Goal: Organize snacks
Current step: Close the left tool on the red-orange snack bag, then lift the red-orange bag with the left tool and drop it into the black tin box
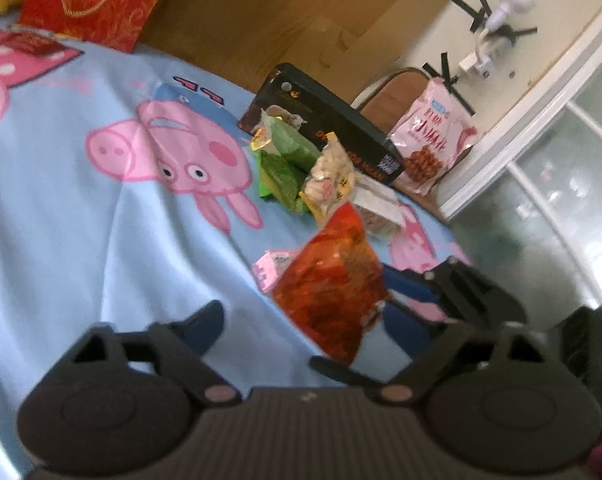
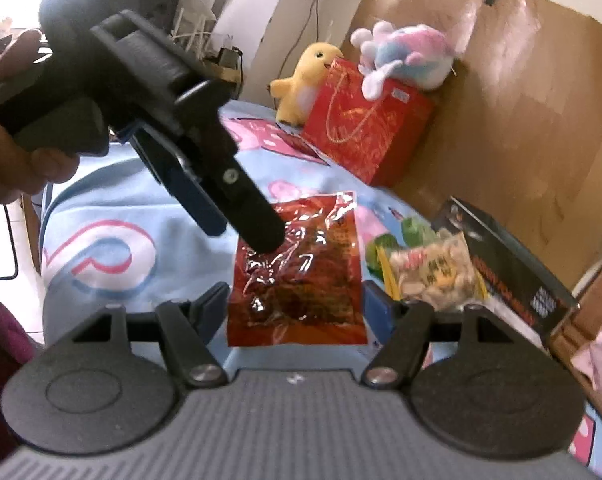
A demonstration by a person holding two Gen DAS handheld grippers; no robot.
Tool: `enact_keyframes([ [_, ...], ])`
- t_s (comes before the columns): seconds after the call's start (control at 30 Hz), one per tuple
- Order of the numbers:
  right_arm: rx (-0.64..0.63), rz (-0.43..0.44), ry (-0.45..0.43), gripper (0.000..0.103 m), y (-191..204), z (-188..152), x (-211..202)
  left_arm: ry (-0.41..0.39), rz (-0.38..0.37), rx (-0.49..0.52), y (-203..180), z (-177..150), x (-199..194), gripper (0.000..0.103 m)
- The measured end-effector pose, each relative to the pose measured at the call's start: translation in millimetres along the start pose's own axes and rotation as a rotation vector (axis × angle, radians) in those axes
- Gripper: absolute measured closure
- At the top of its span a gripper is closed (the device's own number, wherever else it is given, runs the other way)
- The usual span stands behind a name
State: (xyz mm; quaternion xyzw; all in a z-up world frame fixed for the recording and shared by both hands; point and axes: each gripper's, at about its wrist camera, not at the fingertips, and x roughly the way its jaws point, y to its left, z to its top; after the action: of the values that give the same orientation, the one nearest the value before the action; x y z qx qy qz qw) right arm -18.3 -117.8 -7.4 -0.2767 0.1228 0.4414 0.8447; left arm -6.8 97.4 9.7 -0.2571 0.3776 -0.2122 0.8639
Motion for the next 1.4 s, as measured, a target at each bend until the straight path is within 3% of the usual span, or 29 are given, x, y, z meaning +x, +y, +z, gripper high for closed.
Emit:
enact_keyframes([
  [0.07, -0.016, -0.005, -0.008, 0.030, 2, 1, 2, 0.022, 0.001, 0.009, -2, 2, 8, 0.058],
  [0.23, -0.016, -0.044, 0.022, 0.029, 3, -5, 15, 0.021, 0.038, 0.040, -8, 1, 25, 0.073],
  [0.27, 0.000, -0.050, 0.017, 0.029, 1, -7, 15, 0.019, 0.044, 0.030, -6, 1, 24, 0.091],
  [0.43, 0.115, -0.055, 0.057, 0.018, -10, -9, 9, 0.006, 0.003, -0.039, 16, 0, 21, 0.091],
  [0.67, 0.442, 0.056, 0.128, 0.018, -38, -26, 4, -0.026, -0.013, -0.015, 21, -7, 15, 0.091],
  [0.77, 0.505, 0.073, 0.121, 0.017, -41, -25, 7, -0.038, -0.023, -0.032, 25, -7, 11, 0.091],
  [1.03, 0.739, 0.324, 0.074, 0.020, -59, -19, 24, -0.068, 0.068, 0.080, 17, -10, 8, 0.090],
  [1.2, 0.968, 0.435, 0.073, 0.050, -76, -32, 37, -0.067, 0.087, 0.062, 22, -10, 8, 0.090],
  [1.27, 1.010, 0.449, 0.085, 0.071, -77, -36, 37, -0.070, 0.089, 0.058, 24, -9, 7, 0.090],
  [1.33, 1.018, 0.452, 0.085, 0.079, -74, -37, 33, -0.068, 0.082, 0.049, 26, -9, 7, 0.090],
  [1.4, 1.000, 0.465, 0.066, 0.080, -69, -33, 25, -0.069, 0.086, 0.051, 26, -9, 8, 0.091],
])
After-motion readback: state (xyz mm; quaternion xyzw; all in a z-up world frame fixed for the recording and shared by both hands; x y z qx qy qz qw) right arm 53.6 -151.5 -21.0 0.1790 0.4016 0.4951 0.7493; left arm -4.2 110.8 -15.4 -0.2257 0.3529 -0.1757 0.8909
